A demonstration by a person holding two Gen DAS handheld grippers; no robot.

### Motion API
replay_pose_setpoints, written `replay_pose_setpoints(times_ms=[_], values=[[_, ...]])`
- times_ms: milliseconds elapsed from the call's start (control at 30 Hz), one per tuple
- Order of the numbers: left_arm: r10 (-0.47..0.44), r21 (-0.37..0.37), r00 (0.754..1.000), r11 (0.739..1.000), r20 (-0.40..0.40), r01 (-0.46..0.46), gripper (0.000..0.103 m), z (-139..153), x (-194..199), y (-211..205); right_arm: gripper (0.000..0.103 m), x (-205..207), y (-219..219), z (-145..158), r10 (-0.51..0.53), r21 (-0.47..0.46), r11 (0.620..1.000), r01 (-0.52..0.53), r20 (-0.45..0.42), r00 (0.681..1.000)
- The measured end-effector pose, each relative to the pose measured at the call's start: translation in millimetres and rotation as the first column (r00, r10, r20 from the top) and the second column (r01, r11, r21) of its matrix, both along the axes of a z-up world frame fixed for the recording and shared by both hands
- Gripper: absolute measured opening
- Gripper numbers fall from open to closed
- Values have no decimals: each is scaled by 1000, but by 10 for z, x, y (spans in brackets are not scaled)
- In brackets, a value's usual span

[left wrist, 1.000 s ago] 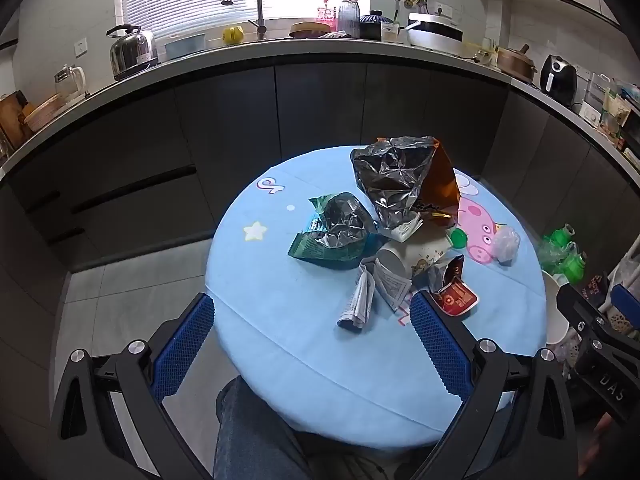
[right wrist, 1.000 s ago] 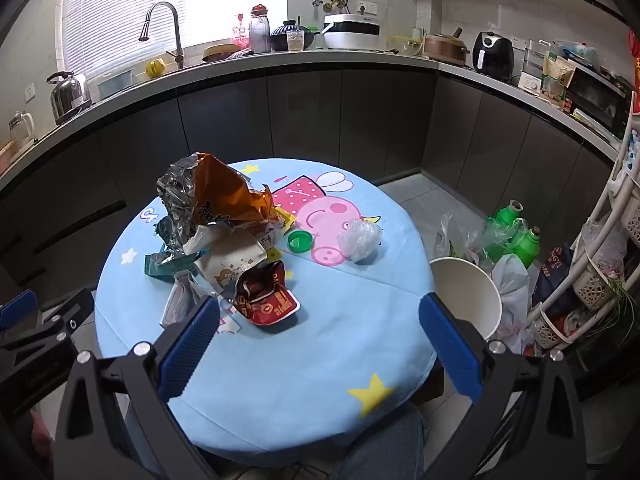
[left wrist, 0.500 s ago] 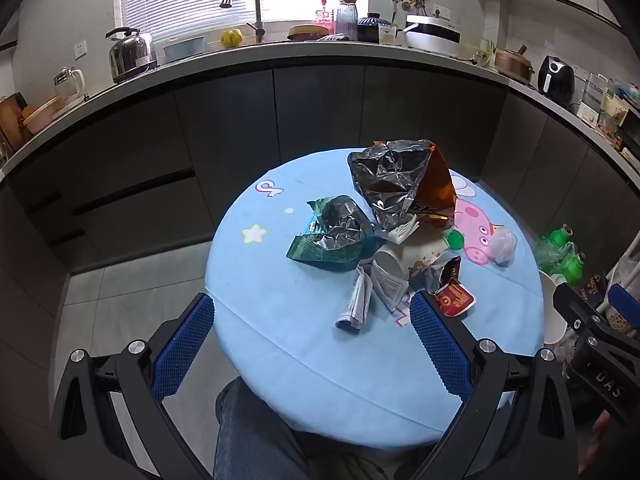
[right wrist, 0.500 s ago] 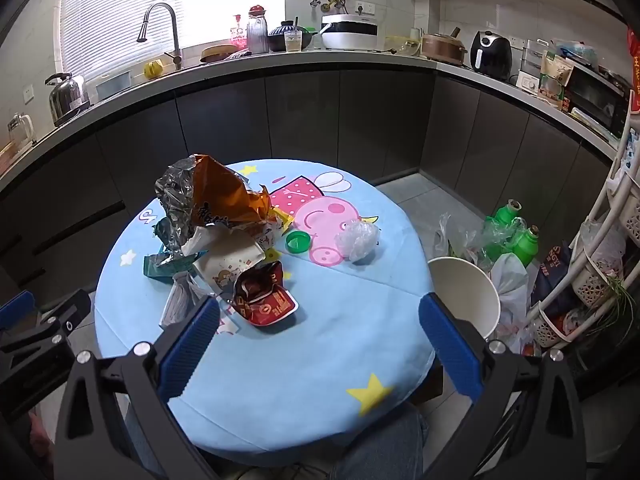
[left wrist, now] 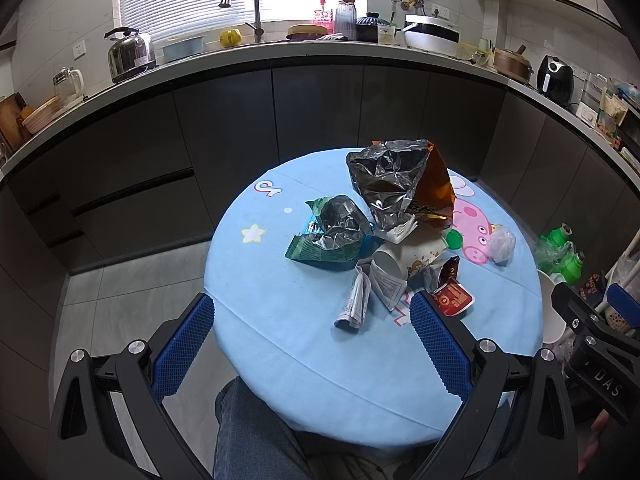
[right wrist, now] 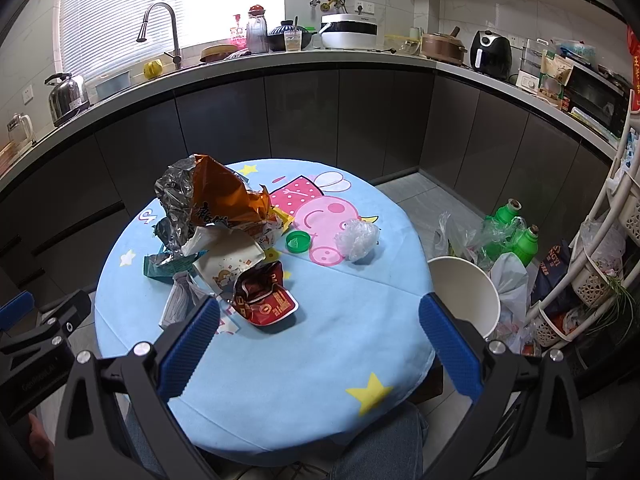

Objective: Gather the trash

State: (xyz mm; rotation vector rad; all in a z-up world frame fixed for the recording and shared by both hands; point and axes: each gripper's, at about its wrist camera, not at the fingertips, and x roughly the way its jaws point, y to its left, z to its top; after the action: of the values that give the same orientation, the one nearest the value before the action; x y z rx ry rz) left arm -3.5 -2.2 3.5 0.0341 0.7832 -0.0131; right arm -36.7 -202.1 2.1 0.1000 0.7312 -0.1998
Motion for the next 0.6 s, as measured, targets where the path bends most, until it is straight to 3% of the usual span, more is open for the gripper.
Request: replay_pose_setpoints(times_ms=[600], values=[[-7,0,1000,1000,3,7,94,36,-33,-14,100,-11,5,12,-2,0,1000,2,1,1000]])
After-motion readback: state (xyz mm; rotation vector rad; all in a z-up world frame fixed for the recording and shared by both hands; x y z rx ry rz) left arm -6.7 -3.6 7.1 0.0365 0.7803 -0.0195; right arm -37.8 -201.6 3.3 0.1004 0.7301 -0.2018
